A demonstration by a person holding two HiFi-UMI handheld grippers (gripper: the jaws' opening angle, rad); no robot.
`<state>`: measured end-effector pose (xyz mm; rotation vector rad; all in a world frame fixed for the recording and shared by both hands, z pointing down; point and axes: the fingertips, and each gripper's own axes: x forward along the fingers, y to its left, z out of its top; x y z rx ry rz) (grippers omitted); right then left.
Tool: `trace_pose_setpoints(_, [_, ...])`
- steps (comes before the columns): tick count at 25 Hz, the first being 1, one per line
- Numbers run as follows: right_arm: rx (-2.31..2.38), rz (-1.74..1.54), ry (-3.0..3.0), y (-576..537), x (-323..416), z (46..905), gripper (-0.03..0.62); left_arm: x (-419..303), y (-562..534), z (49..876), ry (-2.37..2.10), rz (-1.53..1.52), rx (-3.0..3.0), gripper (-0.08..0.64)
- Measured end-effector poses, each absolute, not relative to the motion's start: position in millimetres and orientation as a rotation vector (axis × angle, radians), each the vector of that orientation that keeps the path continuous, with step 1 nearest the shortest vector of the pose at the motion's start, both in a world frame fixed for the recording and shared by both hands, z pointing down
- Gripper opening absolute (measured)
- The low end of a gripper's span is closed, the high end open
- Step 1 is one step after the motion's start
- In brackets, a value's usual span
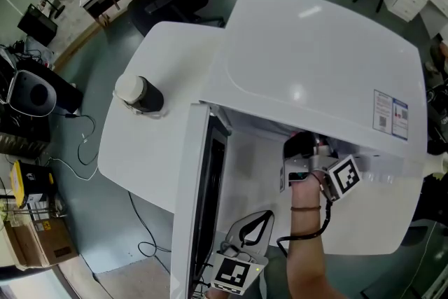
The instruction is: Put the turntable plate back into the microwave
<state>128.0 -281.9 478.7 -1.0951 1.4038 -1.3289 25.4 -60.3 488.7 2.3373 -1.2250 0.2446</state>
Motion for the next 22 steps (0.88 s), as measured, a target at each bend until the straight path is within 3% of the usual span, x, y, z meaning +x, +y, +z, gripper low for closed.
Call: trace_pose_setpoints(22, [-1.270,-1.307,1.463,-277.9,130.2,480.2,0.046,27.5,-59.6,484.7,-1.216,0.235,2.307,-0.002])
